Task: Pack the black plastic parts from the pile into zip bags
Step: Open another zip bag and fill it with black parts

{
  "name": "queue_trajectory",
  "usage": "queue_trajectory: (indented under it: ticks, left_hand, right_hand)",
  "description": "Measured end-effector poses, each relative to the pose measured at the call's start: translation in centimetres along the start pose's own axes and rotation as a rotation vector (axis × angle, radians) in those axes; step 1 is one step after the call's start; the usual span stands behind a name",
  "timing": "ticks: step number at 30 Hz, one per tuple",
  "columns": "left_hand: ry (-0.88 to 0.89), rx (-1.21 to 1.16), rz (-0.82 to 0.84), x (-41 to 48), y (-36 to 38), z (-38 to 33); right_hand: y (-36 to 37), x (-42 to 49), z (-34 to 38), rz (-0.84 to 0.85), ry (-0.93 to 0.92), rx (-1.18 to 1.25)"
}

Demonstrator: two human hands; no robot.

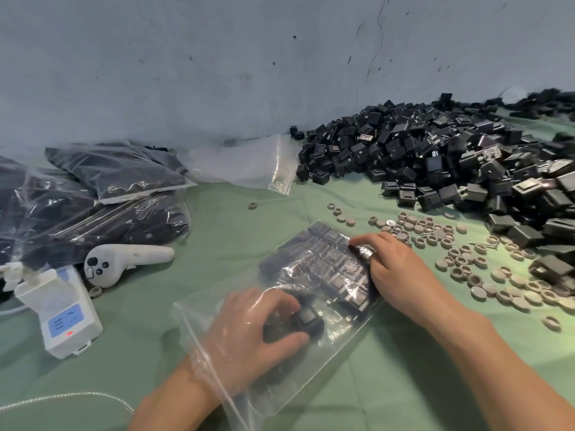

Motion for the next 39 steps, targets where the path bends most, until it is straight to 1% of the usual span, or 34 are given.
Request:
queue_trajectory:
  ticks: [4, 9, 13, 14, 17, 19, 22, 24, 26, 29, 31, 32, 33, 34, 36, 37, 39]
  left_hand:
    - [-0.006, 0.008, -0.025, 0.8, 0.0, -1.1]
    - [-0.102, 0.027, -0.062, 1.9, 0.2, -1.4]
    - [-0.073, -0.006, -0.037, 0.8, -0.9, -0.3]
    - [-0.089, 0.014, -0.028, 0.1, -1.3, 0.3]
    - [-0.122, 0.172, -0.048, -1.7, -2.8, 1.9]
    - [-0.135, 0.201, -0.019, -2.2, -2.9, 2.2]
    - [-0.125, 0.142, 0.013, -1.9, -2.5, 0.8]
    - [-0.052, 0.104, 0.043, -1.7, -1.8, -1.2]
    - [-0.031, 0.043, 0.082, -1.7, -0.8, -2.2]
    - [0.081, -0.007, 0.029, -2.1, -0.5, -3.0]
    - [0.013, -0.151, 0.049, -2.1, -0.4, -2.8]
    - [0.006, -0.205, 0.061, -2.1, -0.3, -2.8]
    - [0.036, -0.22, 0.046, -2.1, -0.4, -2.7]
    - [0.027, -0.186, 0.047, -2.1, -0.1, -2.2]
    - [-0.076, -0.123, 0.11, -2.0, 1.0, -0.4]
    - [-0.074, -0.099, 0.131, -1.9, 1.3, 0.0]
    - [0.046, -0.042, 0.091, -1.2, 1.3, -1.2]
  right_hand:
    - [0.1, 0.0, 0.1, -0.009, 0.007, 0.01]
    - [0.2, -0.1, 0.4, -0.027, 0.015, 0.02]
    - [0.3, -0.5, 0.4, -0.04, 0.011, 0.031]
    - [0.1, -0.5, 0.3, -0.044, 0.011, 0.04]
    - [-0.3, -0.7, 0.0, -0.062, 0.016, 0.065]
    - [-0.4, -1.0, -0.1, -0.073, 0.02, 0.072]
    - [-0.3, -1.4, -0.2, -0.085, 0.024, 0.078]
    - [-0.2, -1.6, -0.2, -0.091, 0.029, 0.086]
    - [-0.2, -1.7, 0.0, -0.098, 0.032, 0.097]
    - [-0.1, -1.8, 0.0, -0.1, 0.038, 0.103]
    - [-0.1, -1.8, 0.0, -0.096, 0.042, 0.109]
    - [-0.1, -1.8, 0.0, -0.096, 0.044, 0.115]
    - [-0.1, -1.7, 0.0, -0.099, 0.045, 0.121]
    - [-0.2, -1.6, 0.0, -0.101, 0.046, 0.123]
    - [-0.3, -1.5, 0.2, -0.106, 0.045, 0.114]
    - [-0.3, -1.4, 0.2, -0.109, 0.046, 0.109]
    - [-0.2, -1.4, 0.3, -0.112, 0.048, 0.104]
Point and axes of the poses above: each hand's wrist, its own x-axis towards the middle knuckle, its own y-axis out of the palm, z = x × y, the point moved 10 cm from there along x, towards the middle knuckle, and after that the axes turned 1 degree about z, right-handed, at the moved point
